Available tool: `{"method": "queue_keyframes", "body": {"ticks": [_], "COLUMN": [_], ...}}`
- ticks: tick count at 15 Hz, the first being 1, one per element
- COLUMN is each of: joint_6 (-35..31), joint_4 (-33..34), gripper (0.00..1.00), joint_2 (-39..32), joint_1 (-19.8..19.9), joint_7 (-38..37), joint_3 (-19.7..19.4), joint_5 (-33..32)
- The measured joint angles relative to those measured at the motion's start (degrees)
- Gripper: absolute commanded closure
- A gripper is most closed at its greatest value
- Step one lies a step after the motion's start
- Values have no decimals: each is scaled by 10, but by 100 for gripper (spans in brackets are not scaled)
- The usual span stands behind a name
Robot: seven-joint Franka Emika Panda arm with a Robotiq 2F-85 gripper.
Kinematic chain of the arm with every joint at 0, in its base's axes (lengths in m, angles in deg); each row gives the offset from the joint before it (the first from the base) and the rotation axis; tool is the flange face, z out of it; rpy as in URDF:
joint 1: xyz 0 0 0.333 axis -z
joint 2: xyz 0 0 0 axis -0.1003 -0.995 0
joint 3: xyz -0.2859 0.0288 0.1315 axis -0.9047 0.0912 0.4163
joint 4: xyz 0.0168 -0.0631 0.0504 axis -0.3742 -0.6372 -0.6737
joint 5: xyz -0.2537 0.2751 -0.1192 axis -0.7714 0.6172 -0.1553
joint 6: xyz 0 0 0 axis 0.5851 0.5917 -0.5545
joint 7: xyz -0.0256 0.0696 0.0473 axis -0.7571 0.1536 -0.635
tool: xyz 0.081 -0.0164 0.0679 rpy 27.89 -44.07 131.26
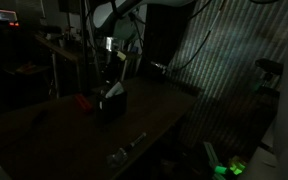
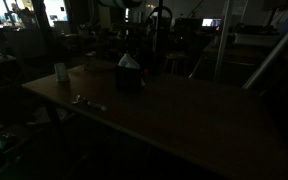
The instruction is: Put the white towel into the basket
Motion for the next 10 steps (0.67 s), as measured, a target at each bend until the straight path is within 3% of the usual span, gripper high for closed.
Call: {"method": "queue_keyframes", "body": {"ticks": [10], "joint_6": [-10], "joint_4": [-101], "gripper": [100], "joint_2": [85], "joint_1": [1], "joint_7": [-14], "joint_3": [-14], "joint_5": [0]}}
